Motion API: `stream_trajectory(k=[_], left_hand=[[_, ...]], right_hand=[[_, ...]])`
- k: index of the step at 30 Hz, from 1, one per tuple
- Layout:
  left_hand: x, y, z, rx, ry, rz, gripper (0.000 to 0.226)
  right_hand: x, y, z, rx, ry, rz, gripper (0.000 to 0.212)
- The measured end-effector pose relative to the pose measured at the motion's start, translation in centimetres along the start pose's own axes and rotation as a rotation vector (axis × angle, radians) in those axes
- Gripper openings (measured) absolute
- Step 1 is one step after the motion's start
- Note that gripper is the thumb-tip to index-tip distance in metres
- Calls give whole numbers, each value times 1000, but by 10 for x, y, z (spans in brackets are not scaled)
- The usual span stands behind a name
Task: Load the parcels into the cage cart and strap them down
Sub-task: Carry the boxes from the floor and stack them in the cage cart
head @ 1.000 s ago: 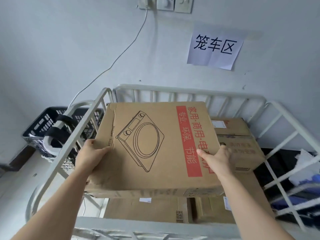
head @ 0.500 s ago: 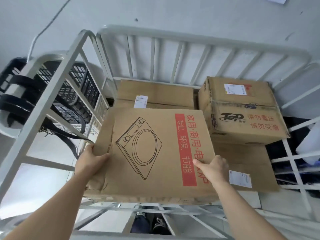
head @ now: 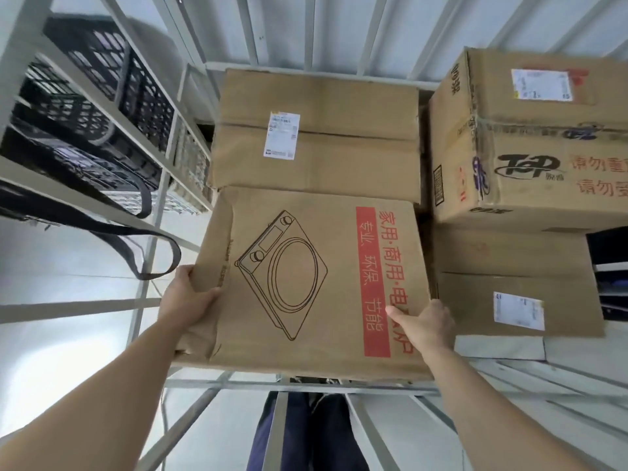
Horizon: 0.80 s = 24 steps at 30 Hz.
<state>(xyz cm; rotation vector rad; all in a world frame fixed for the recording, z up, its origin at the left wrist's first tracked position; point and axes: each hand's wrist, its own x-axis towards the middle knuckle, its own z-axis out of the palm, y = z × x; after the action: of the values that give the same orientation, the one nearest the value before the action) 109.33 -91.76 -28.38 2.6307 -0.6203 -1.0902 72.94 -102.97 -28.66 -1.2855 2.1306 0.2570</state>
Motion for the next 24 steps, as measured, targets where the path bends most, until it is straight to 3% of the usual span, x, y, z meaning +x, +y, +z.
stream_trajectory(k=[5,8,11,18,21,24], left_hand=[[22,-24,29,17,-32,-30,68],[31,-32,45,66,-53,-27,76],[36,-32,56,197,-92,43,96],[52,-29,70,535,-134,141,120],[51,-24,71,628,-131,121,120],[41,-9,64,736,-86,146,106]], right_hand=[[13,6,30,1,-17,3,78],[19,5,44,-17,-39,-53,93],[24,11,57,-111,-108,-123,110],[34,13,65,-312,-96,-248,113],[31,11,61,-357,-74,-266,111],[26,2,50,-469,-63,-319,98]])
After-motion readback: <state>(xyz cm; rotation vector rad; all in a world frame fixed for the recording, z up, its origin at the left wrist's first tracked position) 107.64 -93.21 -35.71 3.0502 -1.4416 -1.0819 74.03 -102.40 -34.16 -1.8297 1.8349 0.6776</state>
